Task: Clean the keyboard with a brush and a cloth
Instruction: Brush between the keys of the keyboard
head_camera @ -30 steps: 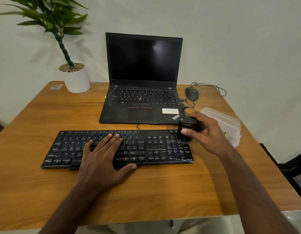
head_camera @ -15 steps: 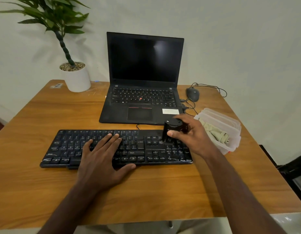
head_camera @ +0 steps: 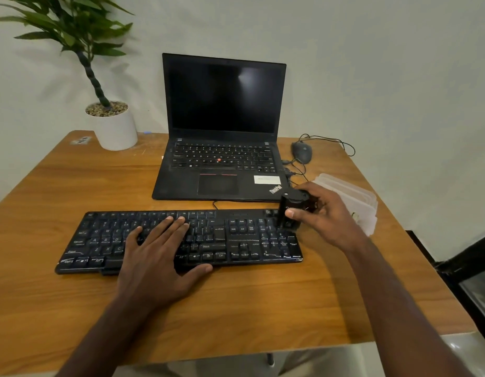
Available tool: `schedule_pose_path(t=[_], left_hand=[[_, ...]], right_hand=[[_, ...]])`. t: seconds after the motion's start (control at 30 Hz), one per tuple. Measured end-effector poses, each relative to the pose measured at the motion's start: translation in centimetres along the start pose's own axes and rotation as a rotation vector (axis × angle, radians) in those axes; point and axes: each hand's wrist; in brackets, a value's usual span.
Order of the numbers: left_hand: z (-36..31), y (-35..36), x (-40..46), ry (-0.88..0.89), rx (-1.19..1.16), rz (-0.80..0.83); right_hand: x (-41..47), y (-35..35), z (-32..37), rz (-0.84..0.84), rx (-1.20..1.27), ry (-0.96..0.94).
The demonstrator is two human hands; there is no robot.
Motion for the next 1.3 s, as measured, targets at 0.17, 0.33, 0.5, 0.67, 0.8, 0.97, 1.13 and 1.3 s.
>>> schedule_pose_path(t=[0.17,0.33,0.5,0.67,0.8,0.97,1.13,1.3], left_hand=[[0.0,0.0,0.0,-0.002,-0.007,0.008],[0.1,0.1,0.0,-0.008,-0.003,0.010],[0.2,0.1,0.0,-0.011,-0.004,0.003],[0.1,0.1,0.0,-0.010,-0.010,0.004],[0.2,0.1,-0.1,-0.023,-0.012,0.005],[0.2,0.0,-0.1,-0.018,-0.017,-0.008],[0.2,0.1,-0.2,-0.030,-0.015,-0.009],[0.3,0.1,-0.1,-0.023,-0.017,-0.003]], right_hand=[[0.8,3.9,0.5,0.024,0.083,0.011],[0.5,1.4,1.1,-0.039,0.054,-0.010],[0.0,-0.2,0.8,0.035,0.028,0.039],[0.6,4.3,1.1,0.046,0.084,0.030],[1.1,4.6,1.8,-0.004,0.108,-0.012],[0.8,3.3,1.8,0.023,0.044,0.003],[1.0,0.6,1.4,0.012,-0.110,0.000],[1.0,0.0,1.2,-0.009,-0.112,0.000]])
Point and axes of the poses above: each hand's wrist, its own x-axis towards the middle knuckle, its own y-axis out of the palm, z = x × y, and after that the axes turned 4 degrees about y, right-handed
